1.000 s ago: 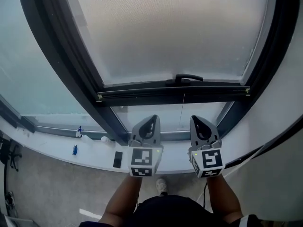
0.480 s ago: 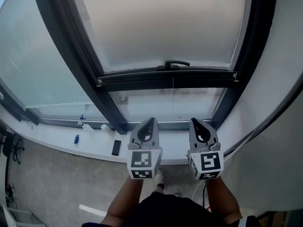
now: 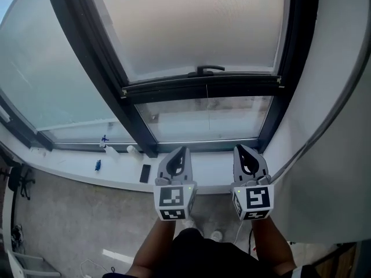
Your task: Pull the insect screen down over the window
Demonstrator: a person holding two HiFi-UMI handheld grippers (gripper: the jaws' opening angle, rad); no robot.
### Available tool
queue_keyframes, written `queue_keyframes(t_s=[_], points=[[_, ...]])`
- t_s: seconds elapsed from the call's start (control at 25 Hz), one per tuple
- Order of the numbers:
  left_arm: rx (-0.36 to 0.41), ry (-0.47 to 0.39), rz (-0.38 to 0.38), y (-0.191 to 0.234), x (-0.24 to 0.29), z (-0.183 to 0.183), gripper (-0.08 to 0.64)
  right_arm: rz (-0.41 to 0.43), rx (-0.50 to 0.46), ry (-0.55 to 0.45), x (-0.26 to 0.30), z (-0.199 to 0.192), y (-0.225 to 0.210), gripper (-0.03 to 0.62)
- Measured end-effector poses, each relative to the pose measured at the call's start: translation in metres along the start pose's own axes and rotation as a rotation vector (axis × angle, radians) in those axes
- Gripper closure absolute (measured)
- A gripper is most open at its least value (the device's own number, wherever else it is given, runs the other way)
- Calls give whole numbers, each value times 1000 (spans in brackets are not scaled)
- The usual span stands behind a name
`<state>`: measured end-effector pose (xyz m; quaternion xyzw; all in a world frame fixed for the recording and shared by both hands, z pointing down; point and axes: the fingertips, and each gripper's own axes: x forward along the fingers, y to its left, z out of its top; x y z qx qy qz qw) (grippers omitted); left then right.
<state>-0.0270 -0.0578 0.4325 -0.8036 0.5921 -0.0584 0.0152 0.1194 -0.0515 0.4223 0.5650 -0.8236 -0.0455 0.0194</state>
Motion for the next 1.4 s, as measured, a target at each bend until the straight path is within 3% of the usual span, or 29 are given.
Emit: queue_keyframes(t_s=[0.36, 0.8, 1.4], points=[[2, -2, -13, 6, -25, -2, 557, -13, -59, 2, -10, 9, 27, 588], [7, 1, -15, 47, -54, -2, 557, -26, -46, -2, -12, 19, 77, 588], [13, -18, -18, 64, -65, 2, 557, -36, -58, -14, -8, 27, 100, 588]])
